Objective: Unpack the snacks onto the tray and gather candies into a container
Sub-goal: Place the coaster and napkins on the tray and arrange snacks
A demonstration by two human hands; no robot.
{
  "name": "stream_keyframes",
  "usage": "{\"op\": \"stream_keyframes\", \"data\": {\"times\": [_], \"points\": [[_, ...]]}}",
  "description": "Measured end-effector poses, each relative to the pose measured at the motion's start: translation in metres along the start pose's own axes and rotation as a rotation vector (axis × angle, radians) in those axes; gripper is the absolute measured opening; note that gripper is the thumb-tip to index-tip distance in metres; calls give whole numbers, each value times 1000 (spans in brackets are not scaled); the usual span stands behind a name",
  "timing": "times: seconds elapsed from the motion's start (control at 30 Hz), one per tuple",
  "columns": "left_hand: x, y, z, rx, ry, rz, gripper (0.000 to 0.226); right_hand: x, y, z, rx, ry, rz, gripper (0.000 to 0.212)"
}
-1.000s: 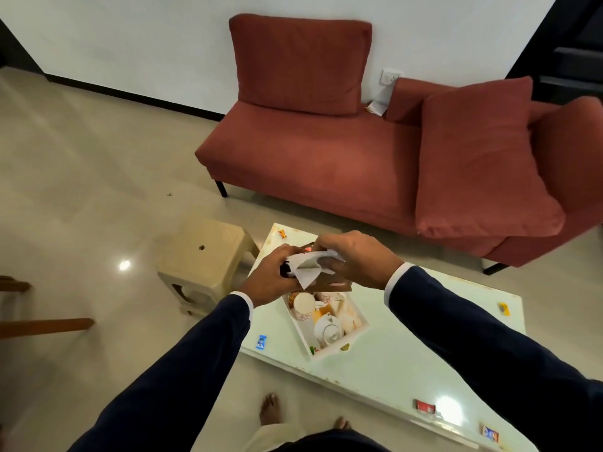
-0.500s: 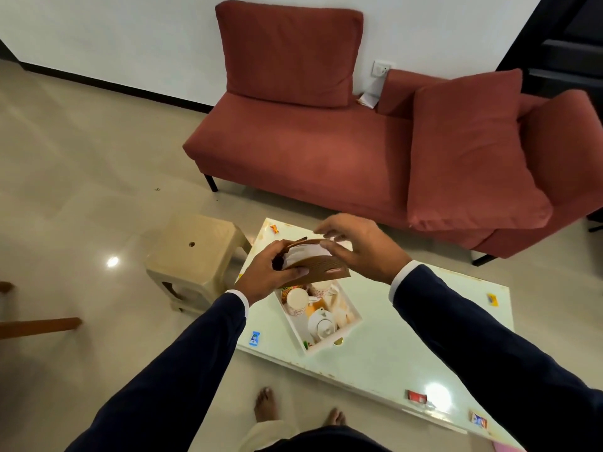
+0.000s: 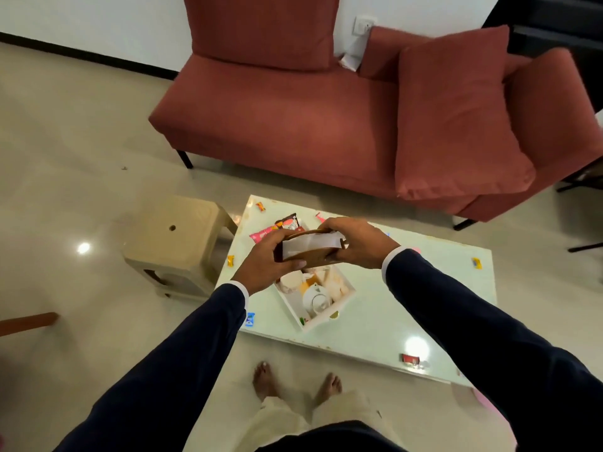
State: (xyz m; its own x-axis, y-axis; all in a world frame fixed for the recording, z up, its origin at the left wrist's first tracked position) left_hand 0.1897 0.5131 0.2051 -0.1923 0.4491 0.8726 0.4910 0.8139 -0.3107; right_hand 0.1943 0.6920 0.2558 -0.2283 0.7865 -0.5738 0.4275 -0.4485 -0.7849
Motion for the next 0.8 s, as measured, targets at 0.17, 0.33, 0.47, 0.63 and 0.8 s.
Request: {"op": "stream_keyframes", "data": {"times": [0.17,0.33,0.47,0.63,0.8], "points": [[-61,15,20,80,-81,399,58,52,66,13,-7,76,88,52],[-135,65,41,102,-220,681,56,121,156,24,-50,119,168,54],[-193,110,59,78,-367,503,52,178,214,30,-91,172,196,55],[-256,162,83,149,-468,323,51,239,262,38,-69,185,170,54],[-300,196,95,194,-491,299,47,280,302,47,-153,162,151,57]]}}
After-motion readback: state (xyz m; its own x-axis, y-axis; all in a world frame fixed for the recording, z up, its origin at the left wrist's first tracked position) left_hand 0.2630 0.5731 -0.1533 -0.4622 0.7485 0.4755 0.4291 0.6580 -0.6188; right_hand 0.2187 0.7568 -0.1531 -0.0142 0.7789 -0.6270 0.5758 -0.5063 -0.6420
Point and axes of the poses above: each hand's wrist, its own z-axis towards the middle knuckle, its own y-axis out of the palm, x = y × z, the point moved 8 cm from there along z, towards the middle knuckle, and after that the axes turned 10 degrees about -y, right-handed, at the moved point
